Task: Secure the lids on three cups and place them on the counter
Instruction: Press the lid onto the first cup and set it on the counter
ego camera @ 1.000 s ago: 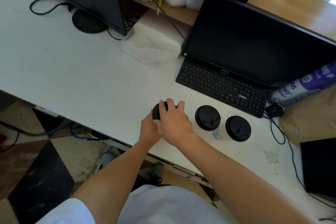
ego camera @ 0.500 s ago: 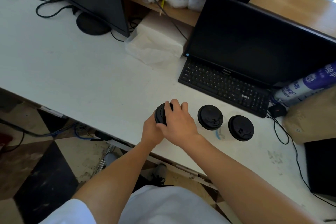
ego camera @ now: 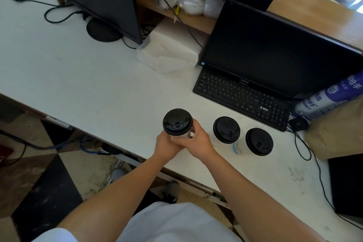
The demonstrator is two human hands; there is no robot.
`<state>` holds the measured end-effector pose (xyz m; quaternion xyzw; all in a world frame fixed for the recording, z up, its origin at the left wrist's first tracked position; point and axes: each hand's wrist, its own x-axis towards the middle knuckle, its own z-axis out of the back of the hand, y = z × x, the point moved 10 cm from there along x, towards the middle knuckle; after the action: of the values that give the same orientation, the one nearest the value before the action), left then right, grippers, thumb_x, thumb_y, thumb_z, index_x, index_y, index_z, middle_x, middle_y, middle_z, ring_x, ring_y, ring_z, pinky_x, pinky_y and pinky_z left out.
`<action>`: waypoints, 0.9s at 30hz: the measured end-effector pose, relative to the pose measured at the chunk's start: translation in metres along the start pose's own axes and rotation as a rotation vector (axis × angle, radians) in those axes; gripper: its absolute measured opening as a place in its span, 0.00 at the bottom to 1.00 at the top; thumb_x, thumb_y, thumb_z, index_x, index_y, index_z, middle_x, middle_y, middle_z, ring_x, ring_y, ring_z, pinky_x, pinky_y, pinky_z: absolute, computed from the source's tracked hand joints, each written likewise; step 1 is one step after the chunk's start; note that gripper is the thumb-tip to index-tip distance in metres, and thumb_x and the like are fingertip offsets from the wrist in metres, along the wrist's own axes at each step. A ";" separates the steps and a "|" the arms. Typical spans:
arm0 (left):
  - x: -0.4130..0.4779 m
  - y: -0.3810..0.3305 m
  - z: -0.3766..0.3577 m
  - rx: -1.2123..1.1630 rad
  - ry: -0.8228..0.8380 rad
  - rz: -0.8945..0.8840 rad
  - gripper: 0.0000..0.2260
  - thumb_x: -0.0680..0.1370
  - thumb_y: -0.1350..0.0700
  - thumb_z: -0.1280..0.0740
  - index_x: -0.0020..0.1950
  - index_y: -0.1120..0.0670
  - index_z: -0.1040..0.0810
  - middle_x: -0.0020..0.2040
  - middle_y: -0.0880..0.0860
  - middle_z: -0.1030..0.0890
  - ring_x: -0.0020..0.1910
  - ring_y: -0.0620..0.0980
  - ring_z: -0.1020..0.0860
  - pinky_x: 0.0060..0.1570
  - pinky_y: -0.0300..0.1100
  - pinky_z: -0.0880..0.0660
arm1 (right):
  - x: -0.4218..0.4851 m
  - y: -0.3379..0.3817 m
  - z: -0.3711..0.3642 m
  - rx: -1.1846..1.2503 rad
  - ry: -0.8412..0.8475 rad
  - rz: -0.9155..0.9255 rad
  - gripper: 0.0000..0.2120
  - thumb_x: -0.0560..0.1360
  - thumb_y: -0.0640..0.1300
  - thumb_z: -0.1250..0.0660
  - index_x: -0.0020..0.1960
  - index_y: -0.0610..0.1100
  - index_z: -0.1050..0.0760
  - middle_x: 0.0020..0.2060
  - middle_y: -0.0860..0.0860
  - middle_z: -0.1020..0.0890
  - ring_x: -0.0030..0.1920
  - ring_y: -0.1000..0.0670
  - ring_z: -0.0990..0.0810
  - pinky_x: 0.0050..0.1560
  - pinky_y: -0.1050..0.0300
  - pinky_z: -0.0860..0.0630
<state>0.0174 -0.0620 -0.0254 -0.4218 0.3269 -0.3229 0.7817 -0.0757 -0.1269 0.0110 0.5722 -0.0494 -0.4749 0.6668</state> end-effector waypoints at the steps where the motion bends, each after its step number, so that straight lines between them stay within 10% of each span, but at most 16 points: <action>1: 0.000 0.001 -0.001 -0.031 0.018 -0.002 0.23 0.70 0.55 0.22 0.63 0.51 0.23 0.51 0.46 0.20 0.51 0.44 0.23 0.41 0.22 0.33 | 0.003 0.001 0.001 -0.009 -0.005 0.012 0.37 0.67 0.41 0.19 0.71 0.50 0.31 0.60 0.55 0.21 0.63 0.53 0.23 0.58 0.62 0.24; 6: 0.010 0.026 0.005 0.110 0.158 -0.040 0.37 0.64 0.45 0.19 0.70 0.46 0.30 0.65 0.47 0.23 0.64 0.48 0.25 0.62 0.46 0.24 | 0.012 0.008 0.005 -0.014 -0.001 0.026 0.34 0.65 0.41 0.19 0.67 0.50 0.29 0.52 0.58 0.21 0.53 0.57 0.22 0.47 0.65 0.26; 9: 0.021 0.066 0.024 0.676 0.174 0.016 0.47 0.69 0.38 0.25 0.80 0.50 0.46 0.81 0.57 0.47 0.80 0.61 0.50 0.78 0.57 0.49 | 0.019 0.009 0.005 0.001 -0.013 0.034 0.35 0.64 0.43 0.18 0.67 0.51 0.29 0.56 0.55 0.20 0.59 0.53 0.22 0.57 0.57 0.23; 13: 0.022 0.105 0.052 0.841 0.100 0.172 0.47 0.72 0.25 0.45 0.81 0.46 0.60 0.81 0.58 0.66 0.78 0.66 0.67 0.74 0.65 0.63 | 0.023 0.006 0.002 0.016 -0.027 0.035 0.37 0.64 0.42 0.18 0.68 0.52 0.30 0.59 0.56 0.21 0.62 0.52 0.23 0.63 0.54 0.24; 27: 0.019 0.110 0.058 0.849 -0.120 0.140 0.39 0.74 0.25 0.56 0.81 0.41 0.52 0.83 0.54 0.57 0.79 0.64 0.63 0.74 0.67 0.64 | 0.038 0.012 -0.001 -0.009 -0.043 0.053 0.35 0.65 0.41 0.19 0.68 0.53 0.29 0.59 0.59 0.19 0.61 0.59 0.22 0.62 0.62 0.26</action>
<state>0.0993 -0.0023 -0.1007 -0.0576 0.1468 -0.3499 0.9234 -0.0472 -0.1533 0.0026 0.5575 -0.0767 -0.4693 0.6805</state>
